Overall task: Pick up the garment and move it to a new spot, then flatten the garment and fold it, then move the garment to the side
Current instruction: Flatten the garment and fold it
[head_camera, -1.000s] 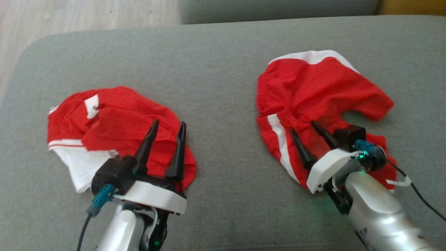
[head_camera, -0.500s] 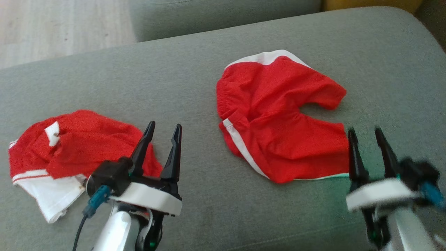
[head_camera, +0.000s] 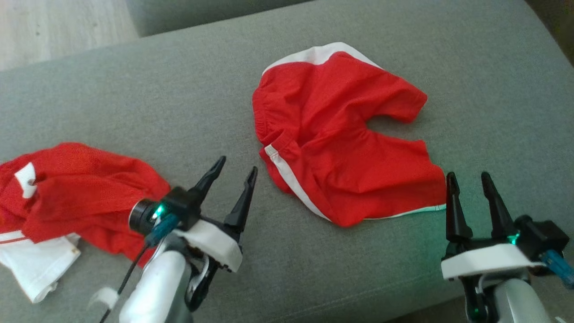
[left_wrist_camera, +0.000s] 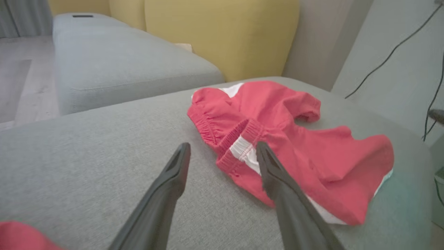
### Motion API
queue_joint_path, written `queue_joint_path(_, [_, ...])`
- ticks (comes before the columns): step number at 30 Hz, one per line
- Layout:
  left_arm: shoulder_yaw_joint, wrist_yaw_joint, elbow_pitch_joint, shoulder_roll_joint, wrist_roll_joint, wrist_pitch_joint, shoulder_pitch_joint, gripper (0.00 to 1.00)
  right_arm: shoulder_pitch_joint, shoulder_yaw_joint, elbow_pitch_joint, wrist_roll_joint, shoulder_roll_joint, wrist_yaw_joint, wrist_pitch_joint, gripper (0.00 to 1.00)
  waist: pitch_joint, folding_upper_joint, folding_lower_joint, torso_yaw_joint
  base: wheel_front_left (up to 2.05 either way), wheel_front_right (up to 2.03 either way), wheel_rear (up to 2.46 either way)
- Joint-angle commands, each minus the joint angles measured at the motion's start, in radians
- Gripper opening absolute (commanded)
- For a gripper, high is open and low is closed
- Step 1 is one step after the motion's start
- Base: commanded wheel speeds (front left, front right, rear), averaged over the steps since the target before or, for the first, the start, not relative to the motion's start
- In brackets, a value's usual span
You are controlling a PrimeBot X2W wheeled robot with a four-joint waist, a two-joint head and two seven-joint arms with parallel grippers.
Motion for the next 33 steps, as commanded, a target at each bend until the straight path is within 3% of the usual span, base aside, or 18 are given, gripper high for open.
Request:
queue_joint_path(1, [0.007,-0.005,0.005,0.023,0.010,-0.004,-0.069,1.00,-0.042,0.026,-0.034,0.002,-0.005,-0.001,-0.014,1.00,0.017,0.0000,0.0000,-0.011,0.00,0.00,0.00])
queue_joint_path(13, [-0.133,-0.011,0.225,0.049,-0.009,-0.005,-0.280,1.00,-0.068,0.052,-0.024,0.024,-0.005,-0.001,-0.014,1.00,0.068,0.0000,0.0000,-0.066,0.00,0.00,0.00])
queue_joint_path(27, [-0.206,-0.012,0.267,0.079,-0.052,-0.005,-0.333,1.00,-0.078,0.051,-0.009,0.037,-0.005,-0.001,-0.014,1.00,0.074,0.0000,0.0000,-0.079,0.00,0.00,0.00])
queue_joint_path(28, [-0.213,-0.012,0.270,0.079,-0.058,-0.005,-0.335,0.78,-0.079,0.053,-0.008,0.037,-0.005,-0.001,-0.014,1.00,0.075,0.0000,0.0000,-0.079,0.00,0.00,0.00])
queue_joint_path(29, [-0.219,-0.012,0.273,0.079,-0.064,-0.005,-0.337,0.29,-0.079,0.054,-0.007,0.037,-0.005,-0.001,-0.014,1.00,0.075,0.0000,0.0000,-0.079,0.00,0.00,0.00])
queue_joint_path(30, [-0.224,-0.012,0.275,0.080,-0.070,-0.005,-0.339,0.00,-0.080,0.055,-0.006,0.036,-0.005,-0.001,-0.014,1.00,0.075,0.0000,0.0000,-0.079,0.00,0.00,0.00])
queue_joint_path(33, [-0.234,-0.012,0.277,0.084,-0.085,-0.005,-0.346,0.00,-0.080,0.052,-0.003,0.035,-0.005,-0.001,-0.014,1.00,0.074,0.0000,0.0000,-0.078,0.00,0.00,0.00])
